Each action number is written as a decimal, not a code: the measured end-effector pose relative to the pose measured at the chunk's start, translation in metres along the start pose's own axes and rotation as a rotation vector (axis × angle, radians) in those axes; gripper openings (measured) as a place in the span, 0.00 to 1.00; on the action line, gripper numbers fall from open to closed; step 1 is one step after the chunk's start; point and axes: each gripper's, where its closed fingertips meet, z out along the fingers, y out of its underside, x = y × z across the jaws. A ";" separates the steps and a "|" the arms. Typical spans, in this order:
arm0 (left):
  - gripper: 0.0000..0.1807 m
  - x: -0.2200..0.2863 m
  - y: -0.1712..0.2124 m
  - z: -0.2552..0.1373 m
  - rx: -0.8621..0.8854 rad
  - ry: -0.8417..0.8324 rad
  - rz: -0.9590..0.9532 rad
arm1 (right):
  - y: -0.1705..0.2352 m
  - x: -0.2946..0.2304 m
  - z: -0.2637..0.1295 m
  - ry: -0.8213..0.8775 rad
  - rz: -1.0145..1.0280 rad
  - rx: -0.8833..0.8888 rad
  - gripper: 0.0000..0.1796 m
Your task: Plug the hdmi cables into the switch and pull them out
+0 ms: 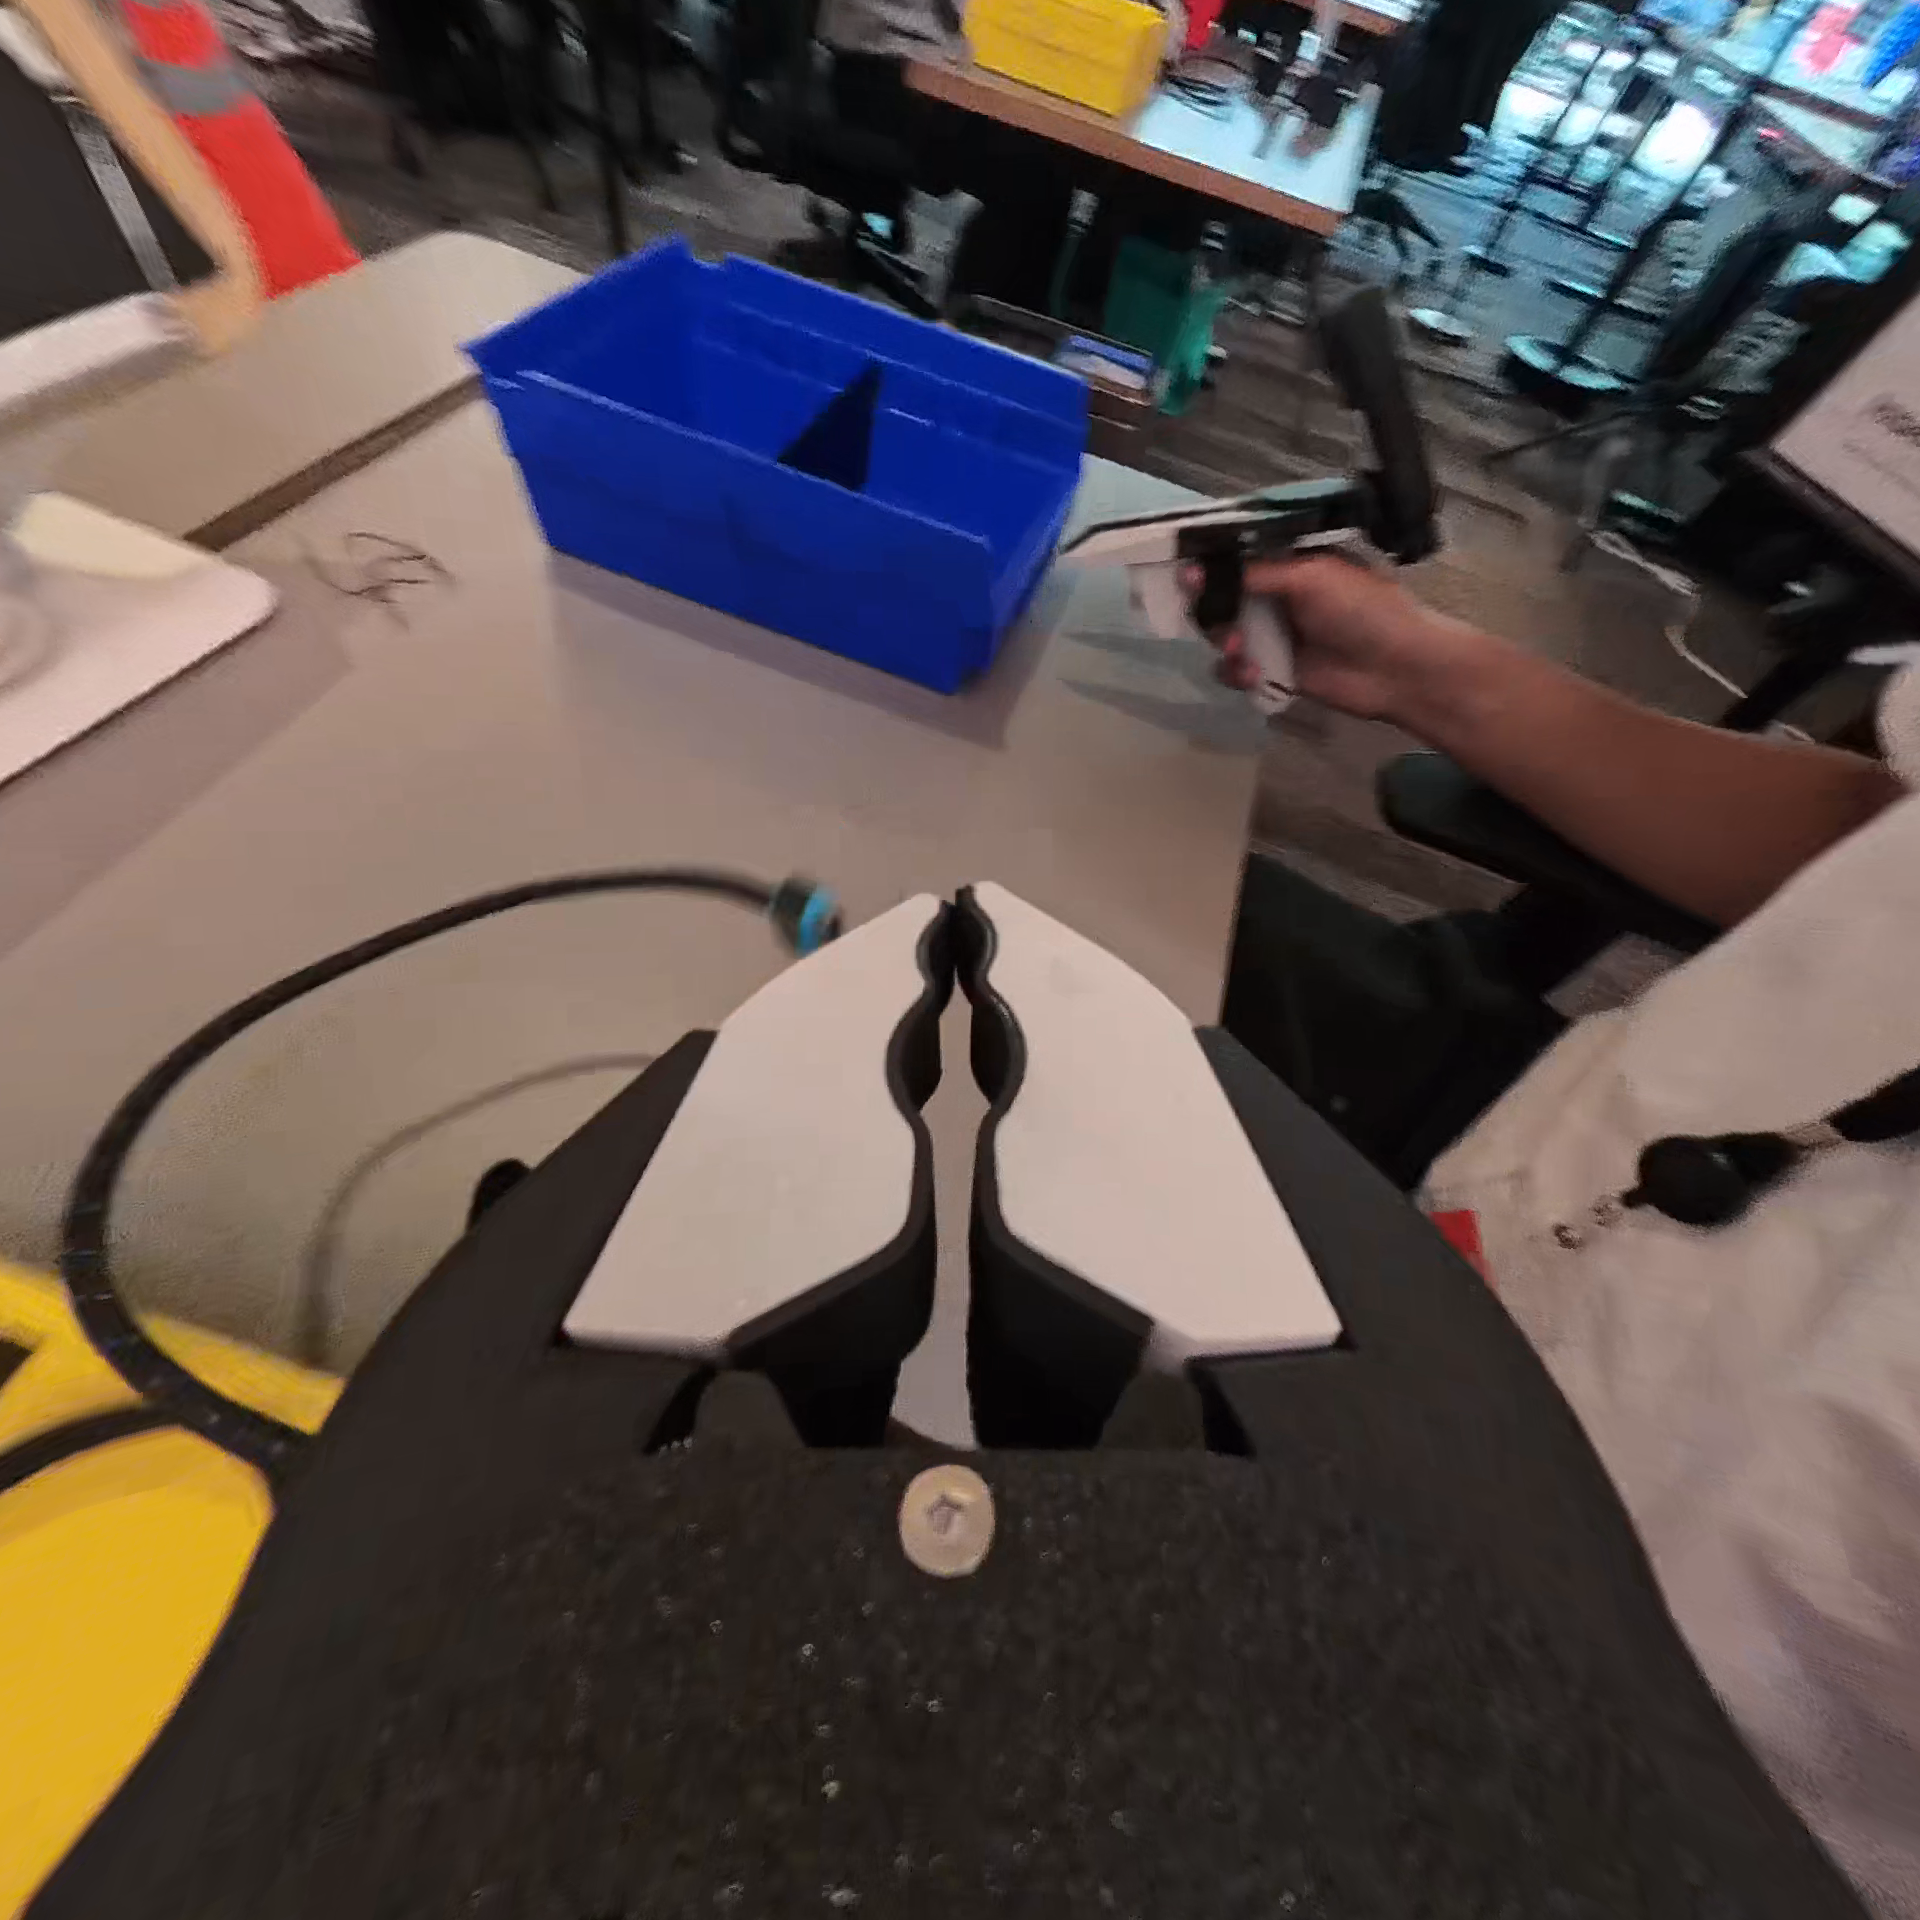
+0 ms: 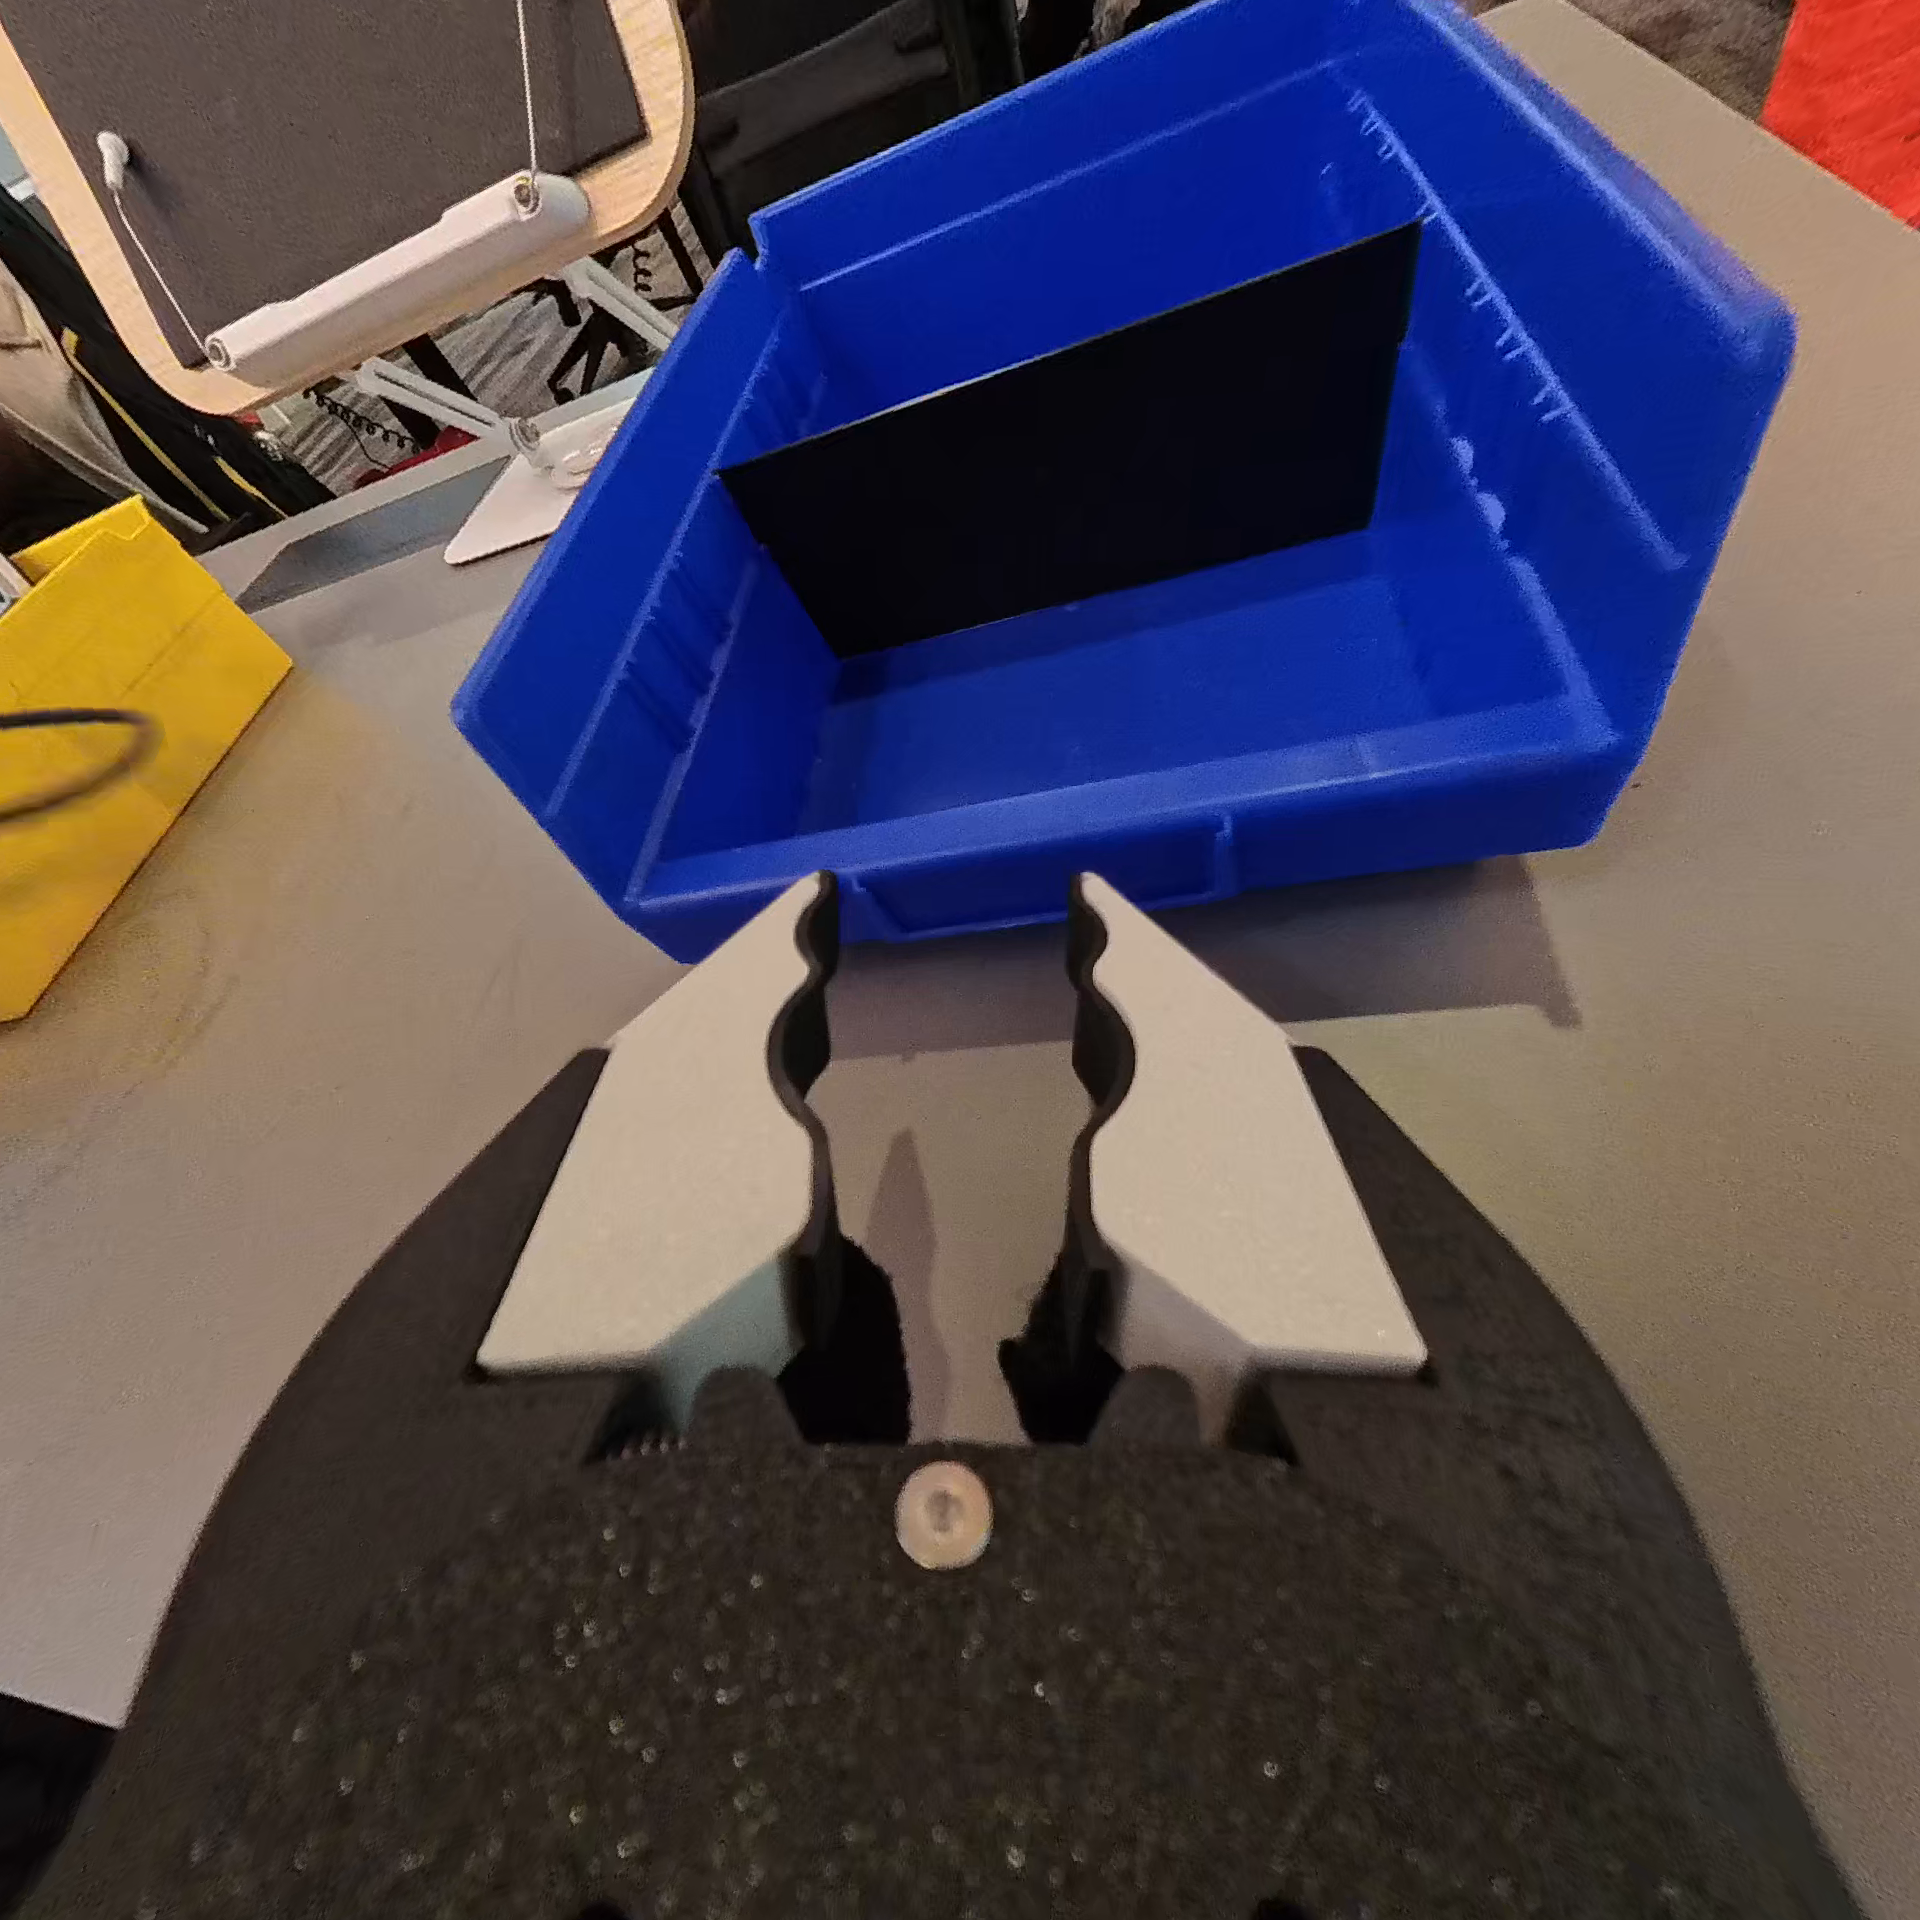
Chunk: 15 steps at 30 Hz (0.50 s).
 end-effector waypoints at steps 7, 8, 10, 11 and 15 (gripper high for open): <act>0.00 0.019 -0.023 0.031 -0.027 0.107 -0.010 | 0.003 -0.002 0.000 -0.009 -0.008 -0.016 0.24; 0.00 0.002 -0.012 0.034 -0.069 0.015 -0.001 | 0.003 -0.001 0.000 -0.007 -0.010 -0.018 0.24; 0.00 -0.033 0.026 0.039 -0.223 -0.173 0.026 | 0.004 -0.001 -0.002 -0.006 -0.011 -0.020 0.24; 0.04 -0.051 0.048 0.041 -0.319 -0.276 0.053 | 0.005 0.000 -0.002 -0.006 -0.010 -0.021 0.24; 0.22 -0.068 0.103 0.075 -0.463 -0.324 0.124 | 0.007 -0.002 -0.002 -0.016 -0.007 -0.031 0.24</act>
